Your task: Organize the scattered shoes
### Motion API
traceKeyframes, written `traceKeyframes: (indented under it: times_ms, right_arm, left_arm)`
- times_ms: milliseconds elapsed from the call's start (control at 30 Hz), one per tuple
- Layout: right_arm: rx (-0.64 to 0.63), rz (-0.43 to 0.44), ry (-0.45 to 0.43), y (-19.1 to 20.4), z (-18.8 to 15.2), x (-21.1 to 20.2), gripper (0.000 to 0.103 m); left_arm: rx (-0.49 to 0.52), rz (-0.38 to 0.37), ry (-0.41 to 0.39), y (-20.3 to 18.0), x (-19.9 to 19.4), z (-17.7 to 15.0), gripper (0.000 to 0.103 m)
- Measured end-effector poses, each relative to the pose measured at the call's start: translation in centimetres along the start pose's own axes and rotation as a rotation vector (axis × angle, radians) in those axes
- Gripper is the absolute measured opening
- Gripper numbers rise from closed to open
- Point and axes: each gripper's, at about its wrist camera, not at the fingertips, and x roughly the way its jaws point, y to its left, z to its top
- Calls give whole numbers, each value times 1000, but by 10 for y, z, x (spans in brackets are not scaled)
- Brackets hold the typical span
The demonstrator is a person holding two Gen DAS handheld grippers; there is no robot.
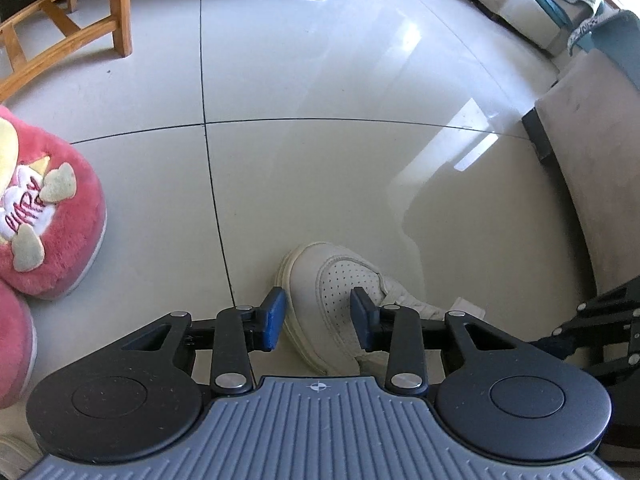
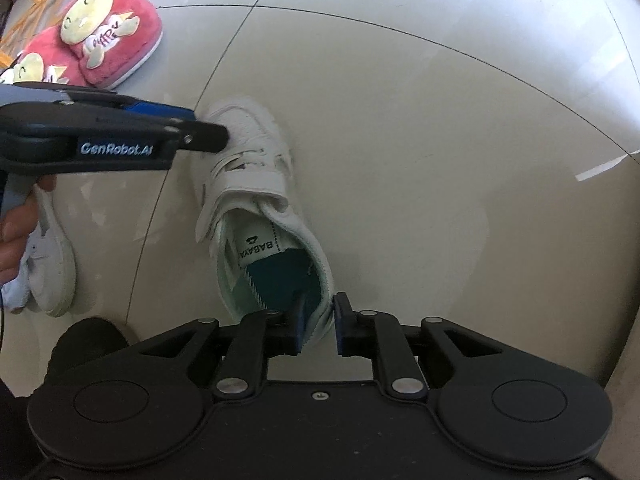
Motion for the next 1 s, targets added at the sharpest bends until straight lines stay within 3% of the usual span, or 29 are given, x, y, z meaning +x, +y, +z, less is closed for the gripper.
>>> traceKeyframes:
  times_ms: [200, 433, 733, 1000]
  right_arm:
    - [58, 77, 24, -4, 1, -1, 22]
    - [56, 79, 26, 0, 0, 3, 22]
    - [70, 72, 31, 0, -11, -5, 22]
    - [75, 126, 35, 9, -9, -6, 24]
  left_arm:
    - [-27, -12, -1, 5, -7, -5, 37]
    - [-53, -30, 0, 8, -26, -21, 42]
    - [9, -117, 51, -19, -43, -49, 45]
    - [23, -111, 96, -29, -33, -55, 46]
